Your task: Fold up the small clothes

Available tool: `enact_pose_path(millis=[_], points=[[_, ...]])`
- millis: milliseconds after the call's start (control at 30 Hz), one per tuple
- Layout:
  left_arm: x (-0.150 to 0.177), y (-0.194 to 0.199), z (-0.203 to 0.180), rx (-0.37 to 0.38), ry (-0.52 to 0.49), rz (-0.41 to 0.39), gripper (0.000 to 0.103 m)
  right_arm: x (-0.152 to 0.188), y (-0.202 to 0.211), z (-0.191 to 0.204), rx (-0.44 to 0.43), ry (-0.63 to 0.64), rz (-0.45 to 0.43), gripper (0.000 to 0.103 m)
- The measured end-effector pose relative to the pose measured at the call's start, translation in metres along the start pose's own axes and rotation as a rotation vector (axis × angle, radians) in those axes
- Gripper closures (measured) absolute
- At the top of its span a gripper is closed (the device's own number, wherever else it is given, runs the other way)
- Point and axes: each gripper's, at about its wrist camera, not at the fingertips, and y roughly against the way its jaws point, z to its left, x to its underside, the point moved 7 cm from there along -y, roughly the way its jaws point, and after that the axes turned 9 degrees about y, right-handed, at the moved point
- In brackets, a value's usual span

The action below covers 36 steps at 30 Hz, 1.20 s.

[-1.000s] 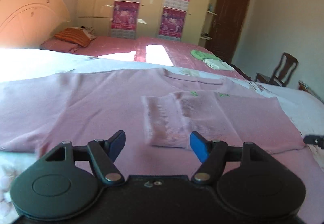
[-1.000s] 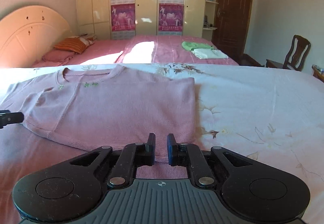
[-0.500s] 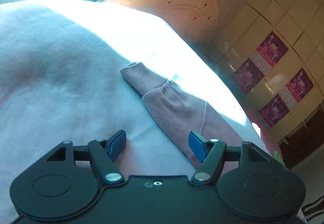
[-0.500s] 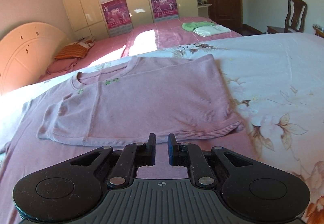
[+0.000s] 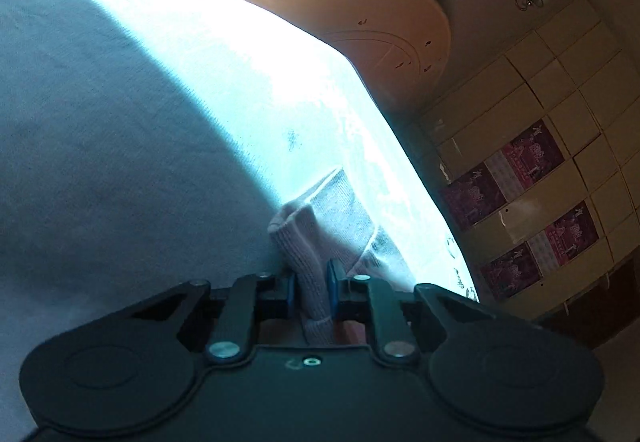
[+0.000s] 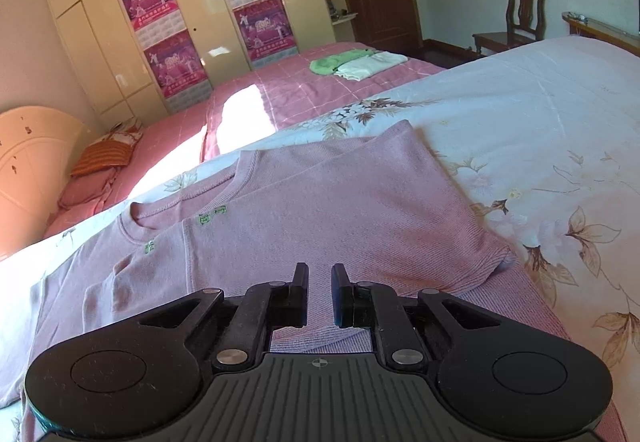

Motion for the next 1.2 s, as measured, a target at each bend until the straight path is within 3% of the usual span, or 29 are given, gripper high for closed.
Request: enact_pose_path(millis=[100,200,267,300,333,467,633,767,933,967,1033,1067,1133,1200], points=[[0.005,0.015,-0.022,0.027,-0.105,-0.068,0.098,0.002,0.001,-0.004,0.016,0.001,0.015,0.092],[0.037,0.035,-0.080,0.158,-0.257,-0.054,0.098,0.003,0.003,-0.008,0.025,0.002,0.012,0.091],[0.068,0.043,-0.118,0.251,-0.333,-0.011,0.098,0.003,0.006,-0.008,0.023,-0.007,0.000,0.069],[0.088,0.046,-0.138,0.294,-0.368,0.023,0.098,0.001,0.010,-0.008,0.030,-0.008,-0.025,0.042],[0.108,0.049,-0.155,0.330,-0.397,0.057,0.098,0.000,0.013,-0.005,0.022,-0.001,-0.045,0.039],[0.202,0.059,-0.220,0.442,-0.525,0.173,0.098,-0.002,0.023,0.007,-0.029,0.046,-0.070,0.039],[0.325,0.067,-0.268,0.504,-0.673,0.319,0.098,-0.005,0.036,0.009,-0.058,0.081,-0.094,0.039],[0.408,0.062,-0.288,0.506,-0.801,0.391,0.098,-0.006,0.042,-0.008,-0.064,0.057,-0.093,0.039],[0.474,0.035,-0.293,0.454,-0.926,0.440,0.097,-0.005,0.050,-0.030,-0.089,-0.012,-0.076,0.039],[0.486,0.033,-0.290,0.440,-0.947,0.459,0.095,-0.005,0.050,-0.031,-0.101,-0.021,-0.071,0.039],[0.506,0.031,-0.279,0.393,-1.011,0.503,0.069,-0.006,0.049,-0.031,-0.134,-0.042,-0.060,0.039],[0.509,0.036,-0.277,0.385,-1.037,0.486,0.069,-0.007,0.048,-0.030,-0.155,-0.052,-0.055,0.039],[0.497,0.059,-0.274,0.424,-1.054,0.422,0.050,-0.009,0.043,-0.022,-0.204,-0.059,-0.044,0.039],[0.471,0.079,-0.263,0.430,-1.044,0.354,0.047,-0.010,0.036,-0.006,-0.269,-0.062,-0.034,0.039]])
